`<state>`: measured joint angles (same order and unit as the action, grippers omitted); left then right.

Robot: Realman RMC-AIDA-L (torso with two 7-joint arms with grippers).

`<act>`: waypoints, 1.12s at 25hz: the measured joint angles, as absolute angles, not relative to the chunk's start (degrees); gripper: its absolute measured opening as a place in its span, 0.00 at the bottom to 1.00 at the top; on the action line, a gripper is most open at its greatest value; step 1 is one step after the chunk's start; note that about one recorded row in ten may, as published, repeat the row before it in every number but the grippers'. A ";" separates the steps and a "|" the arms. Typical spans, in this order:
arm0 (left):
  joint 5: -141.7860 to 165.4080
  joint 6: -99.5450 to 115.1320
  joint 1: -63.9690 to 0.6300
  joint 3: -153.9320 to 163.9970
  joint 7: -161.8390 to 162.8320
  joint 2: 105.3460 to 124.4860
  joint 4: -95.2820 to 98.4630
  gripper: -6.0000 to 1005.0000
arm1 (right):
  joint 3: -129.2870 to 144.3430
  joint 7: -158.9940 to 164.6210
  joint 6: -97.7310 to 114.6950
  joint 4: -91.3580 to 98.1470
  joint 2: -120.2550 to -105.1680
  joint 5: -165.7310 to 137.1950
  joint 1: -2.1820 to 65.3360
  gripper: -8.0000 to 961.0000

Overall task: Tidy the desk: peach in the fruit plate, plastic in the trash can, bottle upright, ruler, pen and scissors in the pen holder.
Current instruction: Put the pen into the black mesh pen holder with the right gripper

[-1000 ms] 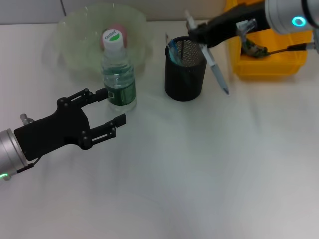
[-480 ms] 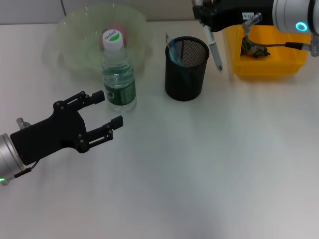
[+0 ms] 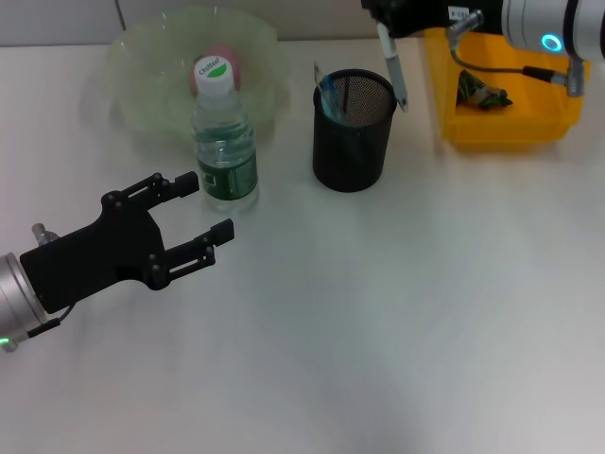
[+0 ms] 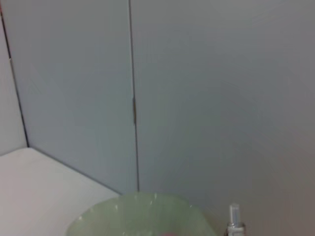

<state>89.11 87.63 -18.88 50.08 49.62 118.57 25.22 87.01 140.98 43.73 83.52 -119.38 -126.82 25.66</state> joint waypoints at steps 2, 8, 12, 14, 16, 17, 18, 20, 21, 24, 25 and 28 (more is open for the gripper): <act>89.11 87.57 -18.90 50.10 49.64 118.57 25.22 0.75 | 87.72 140.97 41.77 82.82 -119.37 -126.68 25.76 0.13; 88.69 87.24 -19.11 50.10 49.64 118.56 24.62 0.75 | 91.76 140.18 34.06 76.94 -119.34 -123.84 26.69 0.13; 88.68 87.09 -19.26 50.10 49.63 118.57 24.61 0.75 | 94.86 140.13 28.09 72.95 -119.34 -123.75 27.43 0.13; 88.68 87.05 -19.28 50.10 49.63 118.56 24.61 0.75 | 96.54 140.12 25.00 71.62 -119.38 -123.74 27.63 0.13; 88.68 87.03 -19.33 50.10 49.62 118.56 24.61 0.75 | 97.58 140.11 23.46 70.66 -119.39 -123.74 27.82 0.13; 88.67 87.03 -19.34 50.10 49.63 118.56 24.61 0.75 | 98.00 140.10 22.86 70.14 -119.39 -123.74 27.96 0.13; 88.66 87.02 -19.36 50.10 49.63 118.56 24.61 0.75 | 98.33 140.10 22.73 69.76 -119.39 -123.74 28.16 0.13; 88.62 87.01 -19.36 50.10 49.63 118.56 24.61 0.75 | 98.69 140.09 22.86 69.07 -119.32 -123.74 28.61 0.13; 88.59 87.01 -19.36 50.10 49.63 118.56 24.61 0.75 | 98.72 140.09 23.03 68.80 -119.26 -123.74 28.80 0.13; 88.58 87.01 -19.36 50.06 49.65 118.56 24.60 0.75 | 98.80 140.09 23.25 68.47 -119.23 -123.78 28.94 0.13; 88.58 87.01 -19.36 50.04 49.66 118.56 24.61 0.75 | 98.83 140.03 23.27 68.45 -119.23 -123.82 28.93 0.13; 88.58 87.01 -19.33 50.01 49.66 118.57 24.61 0.75 | 98.86 139.61 23.23 68.43 -119.26 -123.82 28.66 0.16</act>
